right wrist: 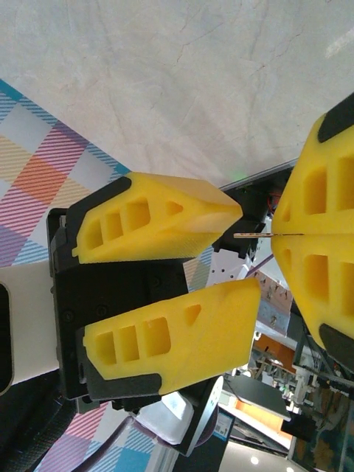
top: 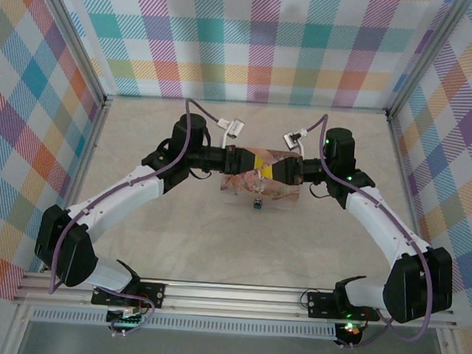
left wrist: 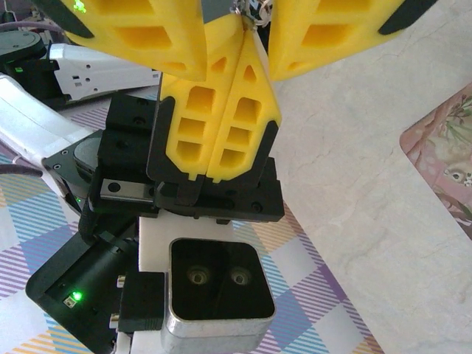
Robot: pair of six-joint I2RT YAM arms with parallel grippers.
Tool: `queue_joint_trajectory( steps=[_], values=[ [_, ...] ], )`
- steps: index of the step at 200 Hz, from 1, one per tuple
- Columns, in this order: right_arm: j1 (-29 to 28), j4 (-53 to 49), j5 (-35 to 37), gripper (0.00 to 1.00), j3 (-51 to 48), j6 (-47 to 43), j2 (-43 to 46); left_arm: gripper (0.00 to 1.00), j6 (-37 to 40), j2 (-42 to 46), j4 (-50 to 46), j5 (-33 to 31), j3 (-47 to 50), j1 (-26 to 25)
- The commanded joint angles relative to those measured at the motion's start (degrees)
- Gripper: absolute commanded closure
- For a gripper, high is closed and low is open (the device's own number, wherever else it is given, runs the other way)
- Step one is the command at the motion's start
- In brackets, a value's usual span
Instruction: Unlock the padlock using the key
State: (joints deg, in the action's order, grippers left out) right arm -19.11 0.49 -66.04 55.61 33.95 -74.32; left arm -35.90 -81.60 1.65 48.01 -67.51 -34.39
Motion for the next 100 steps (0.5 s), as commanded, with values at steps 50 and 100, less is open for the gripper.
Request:
queue_joint_trajectory(
  steps=[50, 100],
  values=[
    [-0.2, 4.0, 0.0, 1.0, 0.5, 1.6, -0.3, 0.75, 3.0, 1.3, -1.3, 1.4, 0.4, -0.6],
    [-0.2, 4.0, 0.3, 1.0, 0.3, 1.8, -0.3, 1.0, 3.7, 1.7, -2.1, 0.7, 0.4, -0.7]
  ],
)
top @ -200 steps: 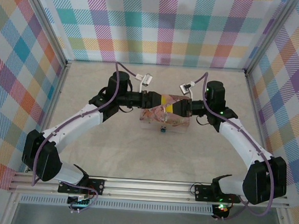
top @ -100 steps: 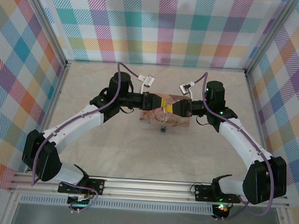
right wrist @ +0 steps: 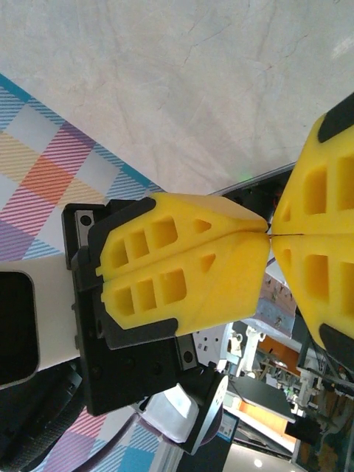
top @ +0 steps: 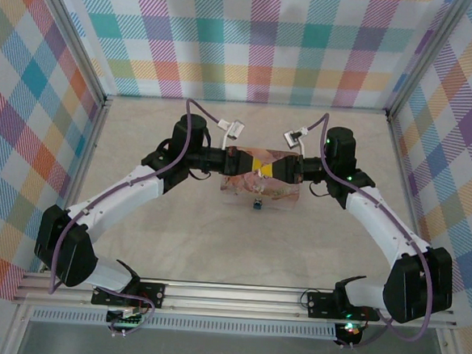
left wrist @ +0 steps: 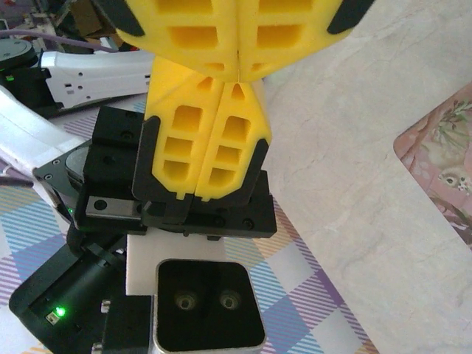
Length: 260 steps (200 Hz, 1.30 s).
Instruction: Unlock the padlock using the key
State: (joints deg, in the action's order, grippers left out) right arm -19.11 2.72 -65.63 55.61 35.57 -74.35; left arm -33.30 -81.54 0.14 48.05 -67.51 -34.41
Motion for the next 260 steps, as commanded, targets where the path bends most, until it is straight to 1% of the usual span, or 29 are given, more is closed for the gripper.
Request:
queue_joint_trajectory(
  steps=[1, 6, 8, 16, 22, 31, 36, 69, 72, 74, 75, 78, 81, 113, 123, 141, 150, 155, 164, 175, 185, 192, 197, 202, 206, 214, 237, 248, 260],
  values=[
    [-0.2, 1.8, -0.1, 1.0, 0.3, 0.3, -0.3, 1.0, 1.1, 1.6, -0.7, 0.6, 0.4, -0.7],
    [-0.2, 1.7, 0.1, 1.0, 0.3, 0.3, -0.2, 1.0, 1.3, 1.6, -0.9, 0.3, 0.4, -0.7],
    [-0.2, 1.6, 0.2, 0.98, 0.3, 0.3, -0.2, 1.0, 1.3, 1.6, -1.0, 0.1, 0.3, -0.7],
    [0.0, 1.2, 1.3, 0.83, 0.2, 0.2, 0.2, 1.0, 1.5, 1.7, -1.7, -0.9, 0.2, -0.7],
    [0.2, 1.0, 2.3, 0.75, 0.0, 0.2, 0.6, 1.0, 1.5, 1.8, -2.0, -1.8, 0.1, -0.6],
    [0.4, 1.1, 4.0, 0.58, -0.6, 0.3, 1.4, 1.0, 1.5, 1.8, -2.8, -3.2, 0.1, -0.6],
    [0.5, 1.1, 5.1, 0.51, -0.9, 0.3, 2.0, 1.0, 1.5, 1.8, -3.0, -3.9, 0.1, -0.6],
    [0.6, -2.9, 15.8, 0.2, -1.4, -1.9, 6.1, 1.0, 0.0, 1.8, -2.0, -8.3, 0.8, -0.6],
    [0.6, -3.0, 16.4, 0.19, -1.5, -1.8, 6.3, 1.0, -0.2, 1.8, -1.9, -8.7, 0.9, -0.6],
    [0.5, -3.3, 17.2, 0.13, -1.5, -1.9, 6.5, 1.0, -0.3, 1.9, -1.9, -9.0, 0.9, -0.6],
    [0.5, -3.3, 17.2, 0.13, -1.5, -1.9, 6.5, 1.0, -0.3, 1.9, -1.8, -9.1, 0.9, -0.6],
    [0.6, -3.4, 18.1, 0.03, -1.5, -1.8, 6.8, 1.0, -0.5, 1.9, -1.6, -9.5, 1.0, -0.6],
    [0.5, -3.5, 18.8, 0.0, -1.6, -1.8, 7.0, 1.0, -0.6, 1.9, -1.4, -9.9, 1.0, -0.6],
    [0.6, -4.9, 28.4, 0.0, -2.2, 0.2, 8.1, 1.0, -3.8, 2.9, 2.3, -15.7, 3.2, -0.6],
    [0.6, -3.0, 31.2, 0.0, -3.6, 1.6, 8.9, 1.0, -4.8, 3.2, 3.6, -17.5, 4.0, -0.7],
    [0.5, 4.8, 36.5, 0.0, -8.4, 3.8, 11.5, 1.0, -6.6, 3.6, 6.8, -19.9, 5.8, -0.7],
    [0.5, 5.5, 39.9, 0.0, -9.5, 3.7, 13.0, 1.0, -7.5, 3.9, 8.3, -20.7, 6.6, -0.7],
    [0.5, 6.1, 40.7, 0.03, -9.9, 3.8, 13.5, 1.0, -8.0, 4.1, 9.0, -21.3, 6.9, -0.8],
    [0.5, 7.4, 39.3, 0.05, -10.1, 4.4, 14.1, 1.0, -8.7, 4.3, 10.6, -22.2, 7.6, -1.0],
    [0.4, 8.4, 36.6, 0.06, -9.8, 6.3, 13.9, 1.0, -9.6, 4.5, 12.8, -23.2, 8.4, -1.4],
    [0.4, 7.0, 34.1, 0.04, -8.6, 8.8, 13.2, 1.0, -10.3, 4.5, 14.6, -24.0, 8.9, -1.8],
    [0.3, 6.9, 32.1, 0.06, -7.7, 10.2, 12.3, 1.0, -11.0, 4.5, 16.1, -24.1, 9.3, -2.1],
    [0.3, 9.0, 30.4, 0.1, -7.9, 11.6, 11.7, 1.0, -11.4, 4.3, 17.2, -24.2, 9.5, -2.4],
    [0.1, 12.3, 28.9, 0.16, -8.8, 13.2, 11.1, 1.0, -11.9, 4.2, 18.3, -24.3, 9.7, -2.6],
    [-0.1, 15.4, 28.1, 0.21, -9.7, 14.4, 10.8, 1.0, -12.1, 4.0, 19.1, -24.3, 9.8, -2.8],
    [-0.7, 20.8, 27.5, 0.28, -11.5, 16.1, 10.3, 1.0, -12.8, 3.6, 20.3, -24.2, 9.9, -3.3],
    [-1.6, 27.6, 27.2, 0.35, -13.7, 18.0, 9.1, 1.0, -14.3, 3.0, 23.0, -23.7, 10.3, -4.4],
    [-1.8, 30.8, 26.3, 0.44, -14.3, 19.4, 8.4, 1.0, -15.0, 3.1, 24.5, -23.6, 10.8, -4.9],
    [-2.3, 32.0, 25.9, 0.51, -14.3, 19.5, 7.8, 1.0, -15.2, 3.2, 25.5, -23.4, 10.9, -5.3]
  ],
)
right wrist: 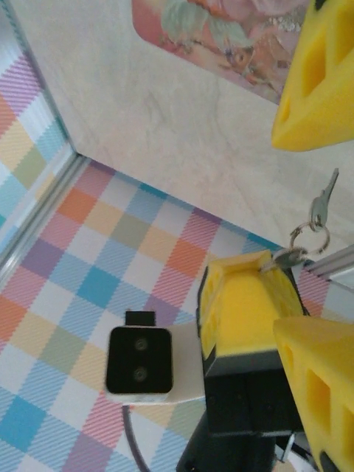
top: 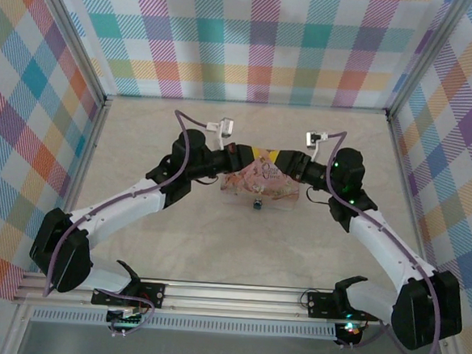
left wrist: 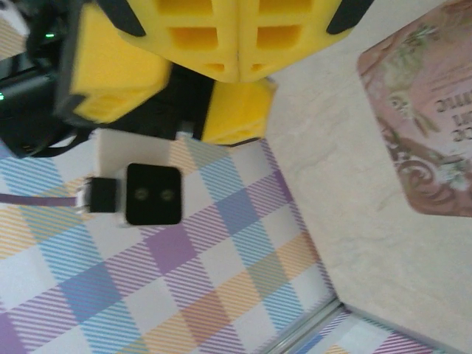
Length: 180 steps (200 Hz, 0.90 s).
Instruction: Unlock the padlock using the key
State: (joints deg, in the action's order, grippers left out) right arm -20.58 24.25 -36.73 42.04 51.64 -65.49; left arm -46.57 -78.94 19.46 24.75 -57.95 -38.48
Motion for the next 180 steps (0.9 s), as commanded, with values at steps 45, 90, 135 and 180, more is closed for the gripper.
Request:
queue_joint_trajectory(
  steps=[45, 90, 135, 180],
  values=[
    [-1.2, 16.8, -3.9, 0.67, -1.6, 6.0, -1.4, 1.0, -1.7, 0.4, 5.9, 0.0, 0.8, -1.9],
    [-1.8, 15.5, -3.1, 0.72, -1.7, 5.9, -1.2, 1.0, -2.1, 0.3, 7.1, -0.8, 1.3, -2.1],
    [-2.1, 15.3, -3.4, 0.76, -1.6, 6.1, -2.2, 1.0, -2.1, 0.5, 7.3, -1.2, 1.4, -2.1],
    [-2.5, 14.1, -3.3, 0.8, -1.6, 5.6, -2.1, 1.0, -1.9, 0.8, 7.3, -1.8, 1.8, -2.1]
  ],
)
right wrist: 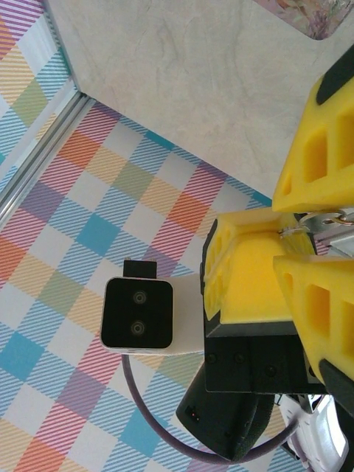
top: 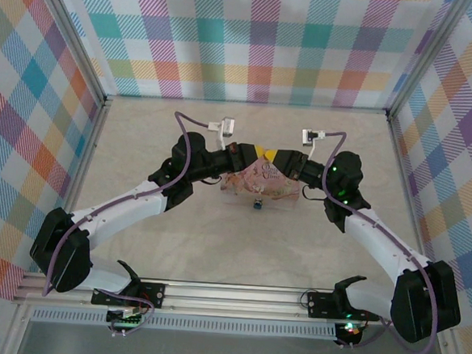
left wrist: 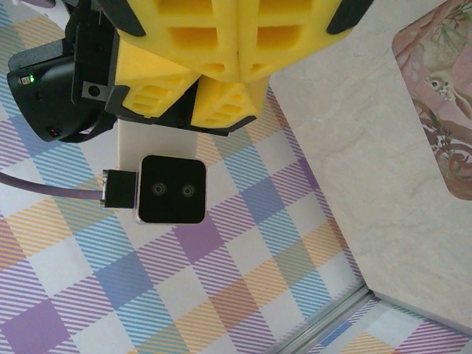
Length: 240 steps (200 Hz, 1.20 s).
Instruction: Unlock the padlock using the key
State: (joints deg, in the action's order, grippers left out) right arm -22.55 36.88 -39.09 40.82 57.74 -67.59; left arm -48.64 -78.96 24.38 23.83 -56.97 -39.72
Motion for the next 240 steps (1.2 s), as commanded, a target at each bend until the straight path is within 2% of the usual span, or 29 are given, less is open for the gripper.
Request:
queue_joint_trajectory(
  steps=[1, 50, 67, 76, 127, 139, 161, 186, 240],
  values=[
    [-0.6, 1.5, -0.9, 0.8, -0.4, -0.5, 0.0, 1.0, 0.2, 0.8, 2.4, -0.9, 0.8, -0.9],
    [-0.7, 0.7, -0.2, 0.81, -1.1, -0.9, 0.3, 1.0, 0.1, 0.9, 2.6, -1.3, 0.9, -0.9],
    [-0.7, 0.7, -0.5, 0.67, -1.0, -0.9, 0.3, 1.0, 0.2, 1.1, 2.6, -1.7, 1.2, -0.9],
    [-0.8, 0.3, -0.4, 0.65, -1.0, -1.0, 0.3, 1.0, 0.2, 1.1, 2.6, -1.8, 1.1, -0.9],
    [-1.0, -0.1, 0.0, 0.77, -1.5, -1.3, 0.8, 1.0, 0.1, 1.1, 3.0, -2.0, 1.2, -1.0],
    [-1.1, -0.1, 0.1, 0.85, -1.6, -1.4, 0.8, 1.0, 0.1, 1.0, 3.0, -2.0, 1.2, -1.0],
    [-1.0, -0.1, 0.8, 0.89, -2.1, -1.5, 1.0, 1.0, 0.2, 1.2, 3.1, -1.9, 1.2, -0.9],
    [-1.0, -0.3, 2.1, 1.0, -2.8, -2.1, 1.7, 1.0, 0.3, 1.5, 3.1, -1.9, 1.6, -1.0],
    [-1.0, -0.3, 2.2, 1.0, -2.5, -2.7, 2.1, 1.0, 0.5, 2.4, 2.7, -1.7, 2.5, -1.0]
  ],
)
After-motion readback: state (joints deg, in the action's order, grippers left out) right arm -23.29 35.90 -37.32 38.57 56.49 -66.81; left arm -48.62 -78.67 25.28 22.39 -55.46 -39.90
